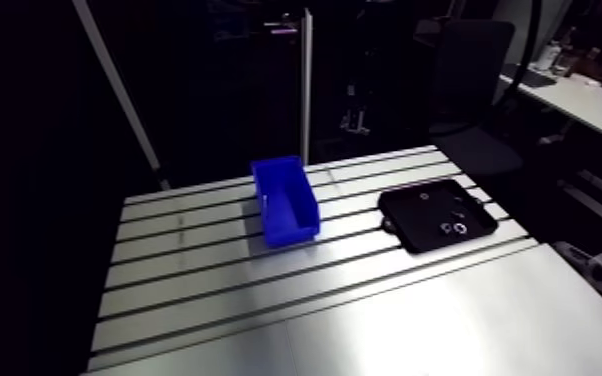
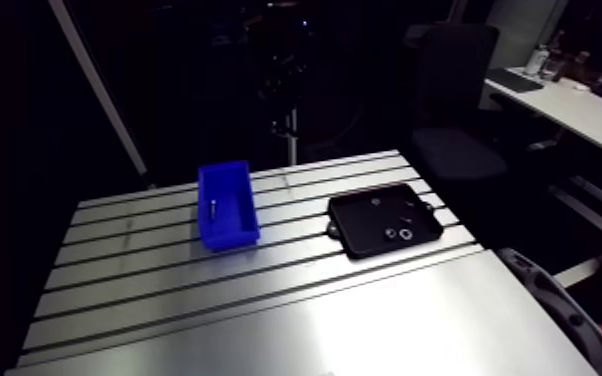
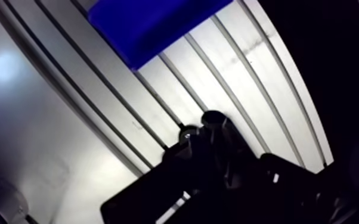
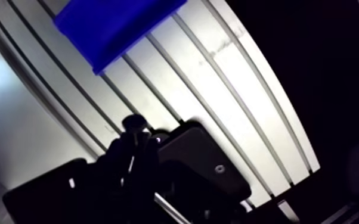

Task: Pick up the M10 bolt from the tray and put it into the blue bin.

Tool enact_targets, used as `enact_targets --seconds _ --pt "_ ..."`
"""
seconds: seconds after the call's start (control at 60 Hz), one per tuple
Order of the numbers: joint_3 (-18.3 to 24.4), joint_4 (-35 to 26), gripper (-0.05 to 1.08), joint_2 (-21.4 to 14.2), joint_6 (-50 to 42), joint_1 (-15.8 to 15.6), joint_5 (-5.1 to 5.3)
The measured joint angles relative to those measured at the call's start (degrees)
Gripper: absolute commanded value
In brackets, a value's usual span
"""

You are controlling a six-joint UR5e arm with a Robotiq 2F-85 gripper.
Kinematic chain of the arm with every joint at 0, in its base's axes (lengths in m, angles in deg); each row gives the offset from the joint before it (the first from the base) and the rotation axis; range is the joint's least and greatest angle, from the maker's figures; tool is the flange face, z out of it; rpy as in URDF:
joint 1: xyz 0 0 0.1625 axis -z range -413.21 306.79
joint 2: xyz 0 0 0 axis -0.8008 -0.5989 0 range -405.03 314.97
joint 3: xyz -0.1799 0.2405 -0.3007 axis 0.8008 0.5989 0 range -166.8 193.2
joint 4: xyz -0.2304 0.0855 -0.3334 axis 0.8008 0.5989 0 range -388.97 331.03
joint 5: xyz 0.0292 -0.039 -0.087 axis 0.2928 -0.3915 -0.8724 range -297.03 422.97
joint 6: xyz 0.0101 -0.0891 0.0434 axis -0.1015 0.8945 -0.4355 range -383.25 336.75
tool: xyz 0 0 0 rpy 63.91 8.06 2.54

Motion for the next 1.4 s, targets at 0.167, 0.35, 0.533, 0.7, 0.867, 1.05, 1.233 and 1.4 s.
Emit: enact_targets --seconds 0.167,0.35,0.533,0.7,0.867,1.05,1.233,1.4 --pt "0.1 0.1 1.05 0.3 4.4 -3.0 -0.05" --pt "0.2 0.3 1.05 1.0 8.5 -6.3 -0.14" --pt "0.2 1.0 1.05 2.2 11.5 -9.4 -0.21" --pt "0.0 3.6 1.05 4.0 14.3 -11.7 -0.34" --pt "-0.2 6.6 1.05 5.4 16.6 -12.6 -0.51" --pt "-0.4 8.9 1.04 6.3 17.7 -12.7 -1.25" --pt "-0.6 9.9 1.04 7.2 18.0 -12.7 -1.87" --pt "-0.8 10.2 1.04 8.2 18.1 -12.6 -2.23"
